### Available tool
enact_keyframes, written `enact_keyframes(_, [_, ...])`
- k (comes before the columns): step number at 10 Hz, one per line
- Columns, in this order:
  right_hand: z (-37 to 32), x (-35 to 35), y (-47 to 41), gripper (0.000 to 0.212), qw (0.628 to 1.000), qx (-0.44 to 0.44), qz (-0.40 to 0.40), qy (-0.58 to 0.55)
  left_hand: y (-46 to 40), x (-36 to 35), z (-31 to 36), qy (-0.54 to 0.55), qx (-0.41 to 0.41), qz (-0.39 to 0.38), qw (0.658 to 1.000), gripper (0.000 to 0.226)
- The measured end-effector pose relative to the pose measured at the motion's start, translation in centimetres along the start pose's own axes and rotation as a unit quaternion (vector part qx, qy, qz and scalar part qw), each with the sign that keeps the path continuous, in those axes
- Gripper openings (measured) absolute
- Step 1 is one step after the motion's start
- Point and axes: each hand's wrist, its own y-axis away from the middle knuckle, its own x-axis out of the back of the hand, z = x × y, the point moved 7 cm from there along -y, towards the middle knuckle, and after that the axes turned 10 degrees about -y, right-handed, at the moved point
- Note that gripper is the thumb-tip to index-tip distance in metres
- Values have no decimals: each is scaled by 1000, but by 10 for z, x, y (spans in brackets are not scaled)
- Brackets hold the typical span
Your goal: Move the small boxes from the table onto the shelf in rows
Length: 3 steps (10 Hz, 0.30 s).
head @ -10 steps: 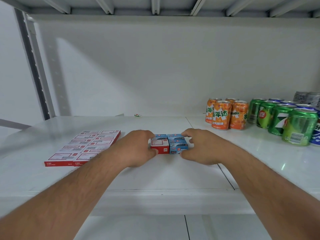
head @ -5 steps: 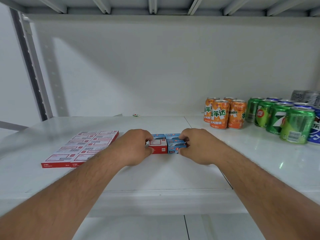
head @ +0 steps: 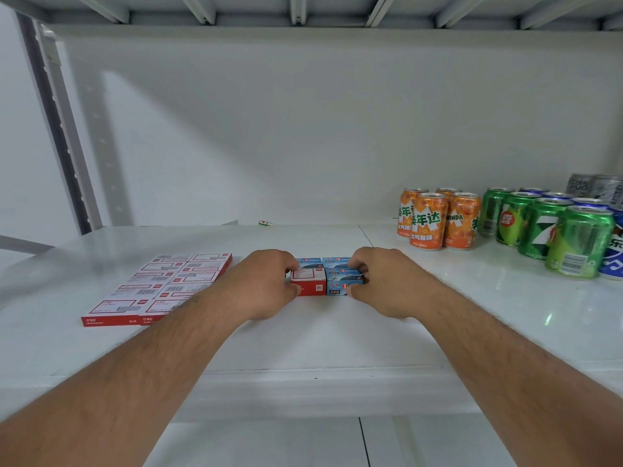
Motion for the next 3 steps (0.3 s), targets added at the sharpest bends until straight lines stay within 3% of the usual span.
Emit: enact_keyframes(3, [-5, 14, 20, 48, 999, 8, -4, 38, 19, 10, 5, -19, 11, 13, 1000, 63])
